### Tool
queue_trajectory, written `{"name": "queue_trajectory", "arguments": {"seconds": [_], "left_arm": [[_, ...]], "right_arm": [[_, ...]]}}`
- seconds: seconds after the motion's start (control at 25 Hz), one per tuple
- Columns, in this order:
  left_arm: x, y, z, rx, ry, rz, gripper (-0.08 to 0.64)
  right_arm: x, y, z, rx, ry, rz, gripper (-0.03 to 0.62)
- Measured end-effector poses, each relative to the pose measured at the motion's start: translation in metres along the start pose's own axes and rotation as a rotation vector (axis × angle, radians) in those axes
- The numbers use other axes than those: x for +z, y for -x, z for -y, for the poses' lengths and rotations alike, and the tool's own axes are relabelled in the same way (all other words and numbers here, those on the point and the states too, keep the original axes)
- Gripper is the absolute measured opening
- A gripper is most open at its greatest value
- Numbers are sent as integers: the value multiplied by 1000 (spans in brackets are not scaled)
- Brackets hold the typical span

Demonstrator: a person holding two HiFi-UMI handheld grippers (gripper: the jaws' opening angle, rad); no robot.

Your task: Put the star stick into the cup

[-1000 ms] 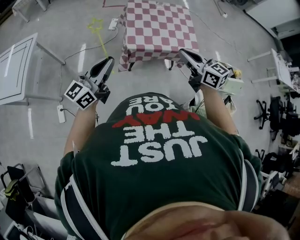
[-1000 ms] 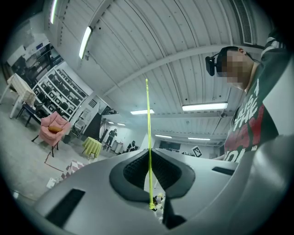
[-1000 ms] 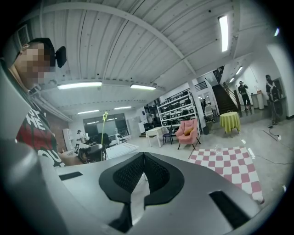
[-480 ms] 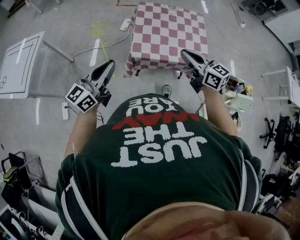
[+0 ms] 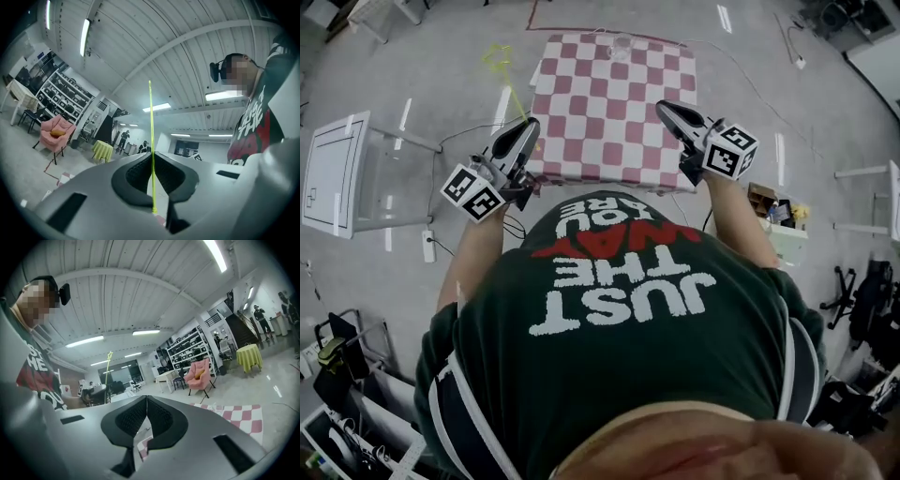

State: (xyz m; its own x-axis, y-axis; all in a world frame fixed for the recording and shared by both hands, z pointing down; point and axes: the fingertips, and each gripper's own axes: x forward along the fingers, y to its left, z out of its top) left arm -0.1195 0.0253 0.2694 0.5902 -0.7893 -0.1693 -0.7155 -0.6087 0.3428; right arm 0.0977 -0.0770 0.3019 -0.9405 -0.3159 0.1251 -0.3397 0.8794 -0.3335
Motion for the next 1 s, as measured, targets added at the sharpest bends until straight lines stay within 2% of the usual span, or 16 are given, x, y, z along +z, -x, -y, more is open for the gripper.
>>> {"name": "queue_trajectory", "arguments": {"seconds": [0.16,0.36,0.72,1.0], "left_arm": [[-1,-60,-13,-3,-4,-18,20],[-3,-113,-31,6,-3,-35,20],[-9,-178,-66,20,22,-54,20],[-17,-200,-94,-24,27,-91,20]], "right_arm": [[12,1,54,11,-30,-8,34],[22,-4,100,35,-53,-20,34],[20,-8,152,52,-94,-63,34],[13,-33,169,25,-131,-66,34]]}}
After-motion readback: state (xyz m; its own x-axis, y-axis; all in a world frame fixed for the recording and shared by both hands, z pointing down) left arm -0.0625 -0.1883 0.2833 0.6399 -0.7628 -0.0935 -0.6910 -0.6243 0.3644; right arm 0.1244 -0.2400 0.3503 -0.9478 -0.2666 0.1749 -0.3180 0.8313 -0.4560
